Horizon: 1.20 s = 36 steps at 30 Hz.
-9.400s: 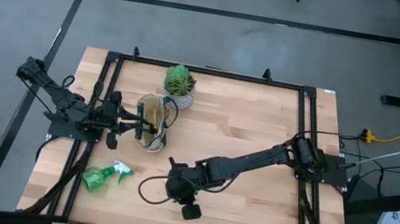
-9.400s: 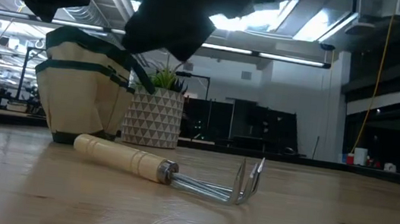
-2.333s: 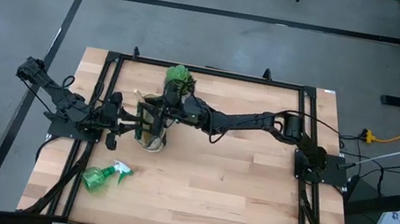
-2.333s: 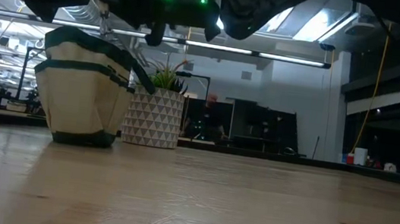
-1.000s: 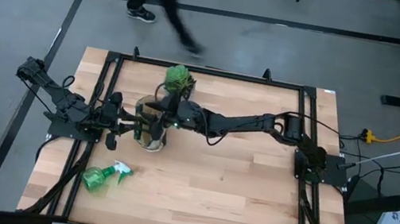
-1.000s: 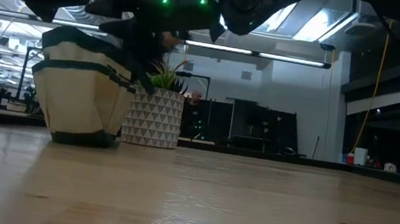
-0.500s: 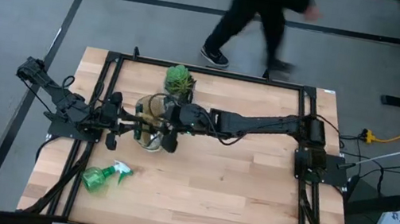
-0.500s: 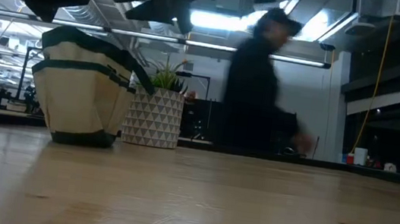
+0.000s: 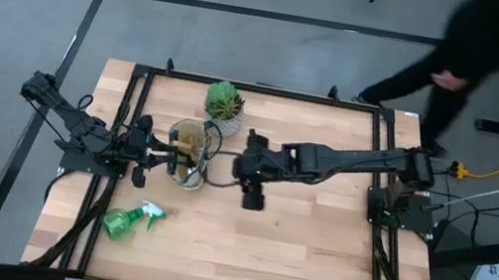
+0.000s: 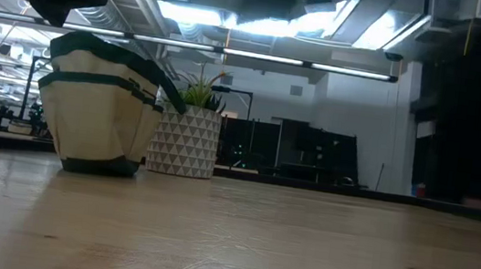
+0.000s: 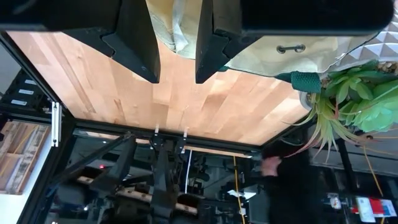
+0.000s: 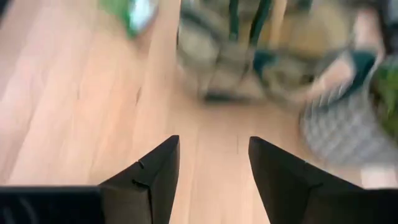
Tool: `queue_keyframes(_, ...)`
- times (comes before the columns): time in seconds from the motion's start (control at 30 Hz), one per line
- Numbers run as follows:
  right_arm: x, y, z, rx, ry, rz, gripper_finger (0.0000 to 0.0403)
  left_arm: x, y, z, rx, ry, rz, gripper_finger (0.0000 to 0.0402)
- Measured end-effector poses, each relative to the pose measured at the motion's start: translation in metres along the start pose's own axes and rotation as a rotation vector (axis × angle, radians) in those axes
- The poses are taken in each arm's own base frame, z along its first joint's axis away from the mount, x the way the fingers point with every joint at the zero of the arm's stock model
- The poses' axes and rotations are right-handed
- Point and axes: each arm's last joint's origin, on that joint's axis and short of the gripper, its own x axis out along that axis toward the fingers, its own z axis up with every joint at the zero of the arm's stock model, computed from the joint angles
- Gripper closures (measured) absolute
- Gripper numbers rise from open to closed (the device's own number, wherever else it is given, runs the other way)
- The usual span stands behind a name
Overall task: Pick & Place Garden tools in Gardening bag
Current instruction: Put the green bottle spray into the gardening bag
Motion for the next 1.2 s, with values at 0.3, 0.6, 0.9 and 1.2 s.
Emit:
queue_keyframes(0.3, 0.002, 0.027, -0.041, -0.04, 0.244, 0.13, 0.0209, 0.0, 0.0, 0.0, 0.0, -0.001, 0.0, 0.0304)
queue_keyframes(0.6, 0.02, 0.052, -0.1, -0.034, 0.452, 0.156, 0.0209, 0.0, 0.0, 0.0, 0.0, 0.0, 0.0, 0.0304)
queue_keyframes(0.9, 0.027, 0.062, -0.168, 0.119, 0.353, 0.134, 0.0209, 0.0, 0.0, 0.0, 0.0, 0.0, 0.0, 0.0304)
queue_keyframes(1.2, 0.033, 0.073, -0.202, 0.207, -0.021, 0.221, 0.0209, 0.0, 0.0, 0.0, 0.0, 0.0, 0.0, 0.0304)
